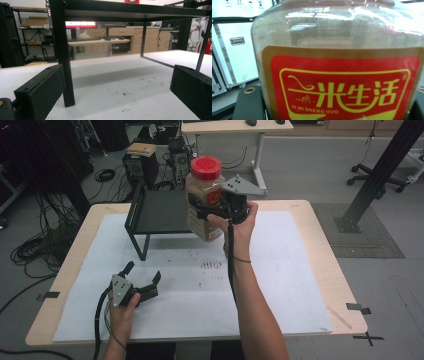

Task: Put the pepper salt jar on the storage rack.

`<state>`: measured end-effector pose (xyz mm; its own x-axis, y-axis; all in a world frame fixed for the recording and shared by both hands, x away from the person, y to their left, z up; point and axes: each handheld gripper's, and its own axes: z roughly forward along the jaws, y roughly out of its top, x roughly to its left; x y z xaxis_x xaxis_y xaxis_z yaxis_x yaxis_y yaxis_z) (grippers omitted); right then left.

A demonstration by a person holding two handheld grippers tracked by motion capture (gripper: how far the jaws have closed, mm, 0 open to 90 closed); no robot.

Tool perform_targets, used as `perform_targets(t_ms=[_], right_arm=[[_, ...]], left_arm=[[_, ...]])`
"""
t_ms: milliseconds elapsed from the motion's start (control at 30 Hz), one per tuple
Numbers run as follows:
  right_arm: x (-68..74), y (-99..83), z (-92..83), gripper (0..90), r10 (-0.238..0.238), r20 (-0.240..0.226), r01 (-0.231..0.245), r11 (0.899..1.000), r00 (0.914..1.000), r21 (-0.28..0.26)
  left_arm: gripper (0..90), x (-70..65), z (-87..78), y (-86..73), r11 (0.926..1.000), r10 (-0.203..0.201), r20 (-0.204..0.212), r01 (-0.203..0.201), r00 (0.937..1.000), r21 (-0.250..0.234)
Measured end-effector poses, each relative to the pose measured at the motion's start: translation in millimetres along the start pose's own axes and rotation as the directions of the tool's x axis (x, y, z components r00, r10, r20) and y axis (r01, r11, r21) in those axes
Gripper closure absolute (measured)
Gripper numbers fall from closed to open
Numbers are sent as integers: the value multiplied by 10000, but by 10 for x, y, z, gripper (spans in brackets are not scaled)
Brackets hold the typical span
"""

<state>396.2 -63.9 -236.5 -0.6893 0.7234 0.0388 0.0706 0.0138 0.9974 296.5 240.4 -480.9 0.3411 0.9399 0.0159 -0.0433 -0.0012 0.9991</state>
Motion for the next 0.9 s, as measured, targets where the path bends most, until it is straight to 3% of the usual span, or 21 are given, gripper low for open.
perform_targets(t_ms=[900], right_arm=[[-247, -80, 557, 245, 16, 1009, -83, 9978, 9949, 659]], left_arm=[[4, -11, -4, -2, 10000, 55, 61, -55, 10000, -41]])
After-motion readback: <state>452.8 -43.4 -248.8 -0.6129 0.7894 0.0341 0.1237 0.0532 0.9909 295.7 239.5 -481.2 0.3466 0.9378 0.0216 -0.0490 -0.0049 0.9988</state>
